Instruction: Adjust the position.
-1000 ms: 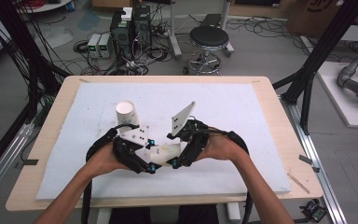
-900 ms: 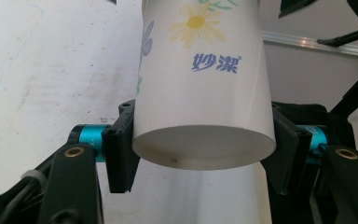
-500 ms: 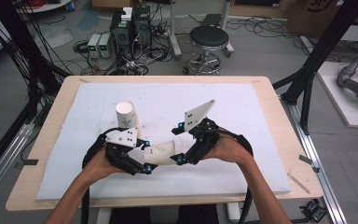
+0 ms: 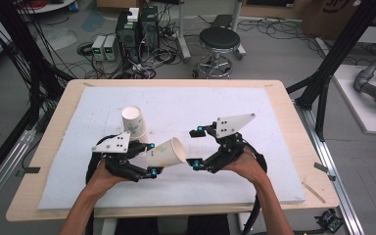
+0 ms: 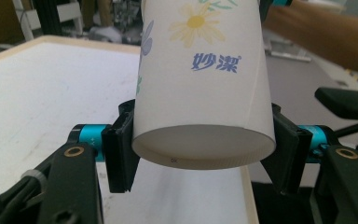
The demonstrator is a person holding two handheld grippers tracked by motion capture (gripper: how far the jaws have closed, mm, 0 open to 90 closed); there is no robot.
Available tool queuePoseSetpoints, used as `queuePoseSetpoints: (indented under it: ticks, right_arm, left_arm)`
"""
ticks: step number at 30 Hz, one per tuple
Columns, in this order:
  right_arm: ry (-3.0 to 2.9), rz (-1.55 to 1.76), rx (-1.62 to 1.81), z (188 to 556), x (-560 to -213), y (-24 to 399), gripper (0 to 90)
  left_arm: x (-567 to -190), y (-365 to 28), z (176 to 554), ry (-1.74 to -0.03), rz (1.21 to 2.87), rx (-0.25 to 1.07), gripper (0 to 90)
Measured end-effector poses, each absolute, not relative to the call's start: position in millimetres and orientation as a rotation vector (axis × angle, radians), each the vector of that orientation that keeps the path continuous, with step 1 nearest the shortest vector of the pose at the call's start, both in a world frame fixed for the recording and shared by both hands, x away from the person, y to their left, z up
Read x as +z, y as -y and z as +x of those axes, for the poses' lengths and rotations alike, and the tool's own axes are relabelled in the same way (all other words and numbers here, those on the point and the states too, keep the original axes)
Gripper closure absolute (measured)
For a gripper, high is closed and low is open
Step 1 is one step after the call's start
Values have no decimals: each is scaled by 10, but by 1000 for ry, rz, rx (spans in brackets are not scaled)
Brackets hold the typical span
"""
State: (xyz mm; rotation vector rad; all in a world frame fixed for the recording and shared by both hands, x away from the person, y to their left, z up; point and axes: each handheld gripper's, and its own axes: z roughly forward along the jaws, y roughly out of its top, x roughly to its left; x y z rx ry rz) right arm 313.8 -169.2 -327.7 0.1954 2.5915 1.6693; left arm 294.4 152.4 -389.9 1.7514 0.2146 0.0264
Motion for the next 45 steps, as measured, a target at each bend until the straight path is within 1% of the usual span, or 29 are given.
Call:
queuePoseSetpoints:
  ticks: [14,26,45]
  right_arm:
    - [-2453,246,1925,3079,-3601,1768,144]
    - [-2433,229,2009,3088,-3686,1682,144]
    - [-2439,173,2095,3118,-3764,1449,159]
  left_arm:
    - [-3960,-1530,2953,-204,1681,8,371]
    - [-4006,-1430,2972,-186,1619,-15,371]
    - [-3981,-1326,2968,-152,1641,-38,371]
